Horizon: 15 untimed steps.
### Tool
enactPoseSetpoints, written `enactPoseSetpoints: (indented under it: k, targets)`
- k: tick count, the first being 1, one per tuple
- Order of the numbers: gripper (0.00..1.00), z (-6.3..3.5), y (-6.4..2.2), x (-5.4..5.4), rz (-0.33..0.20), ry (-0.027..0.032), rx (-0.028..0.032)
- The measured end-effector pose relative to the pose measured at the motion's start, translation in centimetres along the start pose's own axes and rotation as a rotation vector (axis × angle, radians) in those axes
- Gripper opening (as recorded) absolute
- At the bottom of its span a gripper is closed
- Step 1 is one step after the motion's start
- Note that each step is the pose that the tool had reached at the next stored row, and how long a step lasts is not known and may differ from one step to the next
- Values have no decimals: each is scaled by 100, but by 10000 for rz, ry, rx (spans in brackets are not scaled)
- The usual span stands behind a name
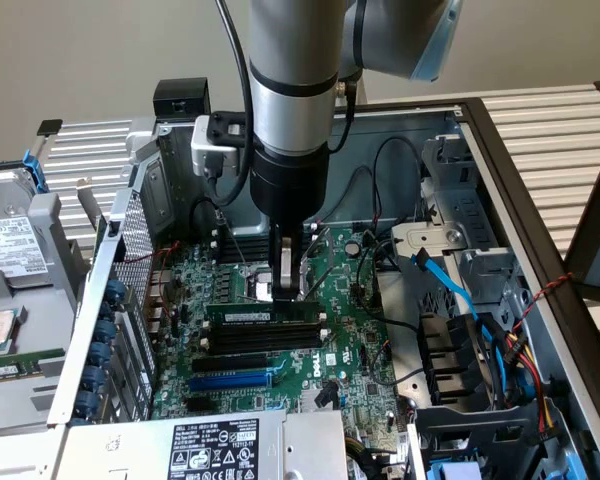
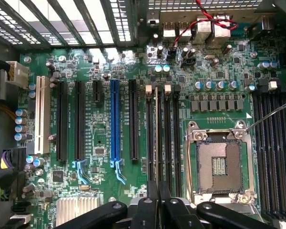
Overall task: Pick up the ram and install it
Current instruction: 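Insert the ram into the slot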
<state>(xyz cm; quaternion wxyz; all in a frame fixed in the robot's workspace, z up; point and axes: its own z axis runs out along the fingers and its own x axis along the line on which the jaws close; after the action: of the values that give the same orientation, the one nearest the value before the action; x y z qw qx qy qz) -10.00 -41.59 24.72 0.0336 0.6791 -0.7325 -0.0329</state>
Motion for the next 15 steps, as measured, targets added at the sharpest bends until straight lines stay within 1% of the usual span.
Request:
enactPoseSetpoints:
  k: [6,15]
  targets:
    - [13,40,12,2,-253,39,2]
    - [13,60,10,11,-253,39,2]
